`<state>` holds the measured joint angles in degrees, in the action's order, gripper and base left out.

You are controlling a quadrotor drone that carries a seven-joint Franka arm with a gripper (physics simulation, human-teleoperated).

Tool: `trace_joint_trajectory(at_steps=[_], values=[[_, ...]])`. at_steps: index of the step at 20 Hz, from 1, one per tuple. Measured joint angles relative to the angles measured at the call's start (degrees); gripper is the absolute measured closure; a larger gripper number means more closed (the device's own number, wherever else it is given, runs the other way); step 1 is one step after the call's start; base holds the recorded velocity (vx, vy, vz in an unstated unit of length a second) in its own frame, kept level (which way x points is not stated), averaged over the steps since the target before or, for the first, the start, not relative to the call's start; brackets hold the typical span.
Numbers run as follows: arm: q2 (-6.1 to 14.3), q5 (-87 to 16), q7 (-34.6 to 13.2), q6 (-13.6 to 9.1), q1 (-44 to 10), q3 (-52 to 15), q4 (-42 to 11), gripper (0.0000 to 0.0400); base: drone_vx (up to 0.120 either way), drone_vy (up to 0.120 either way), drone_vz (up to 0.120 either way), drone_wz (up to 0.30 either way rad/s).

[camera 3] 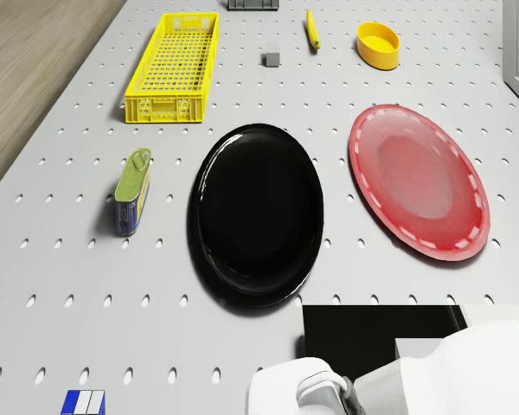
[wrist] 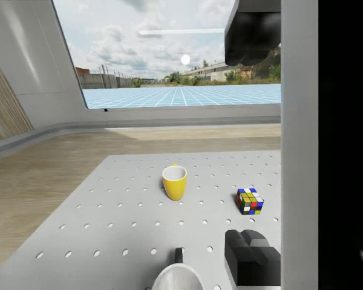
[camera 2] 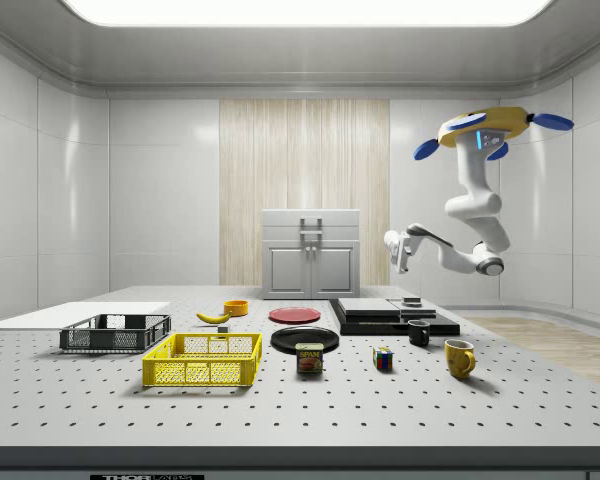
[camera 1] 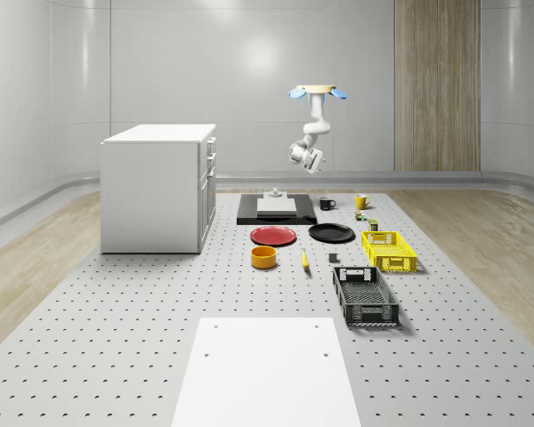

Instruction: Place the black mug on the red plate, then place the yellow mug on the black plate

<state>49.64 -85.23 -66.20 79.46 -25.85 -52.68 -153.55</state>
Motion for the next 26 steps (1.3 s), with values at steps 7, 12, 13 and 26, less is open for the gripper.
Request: trace_joint_trajectory(at_steps=[7,12,13,26], values=[[5.05,-22.96,-14.52,-8.80,-19.80,-12.62,-10.57,0.0000,0.040,0.000,-0.086,0.000],[7.85,-27.37,-19.56,-11.98,-27.50,-16.38,-12.03,0.0000,-0.104,0.000,-0.048,0.000],[8.32,-27.74,-20.21,-12.27,-28.48,-16.85,-12.14,0.0000,-0.120,0.000,-0.120,0.000],[13.13,-27.71,-24.25,-11.39,-34.06,-19.98,-12.31,0.0000,-0.120,0.000,-0.074,0.000]])
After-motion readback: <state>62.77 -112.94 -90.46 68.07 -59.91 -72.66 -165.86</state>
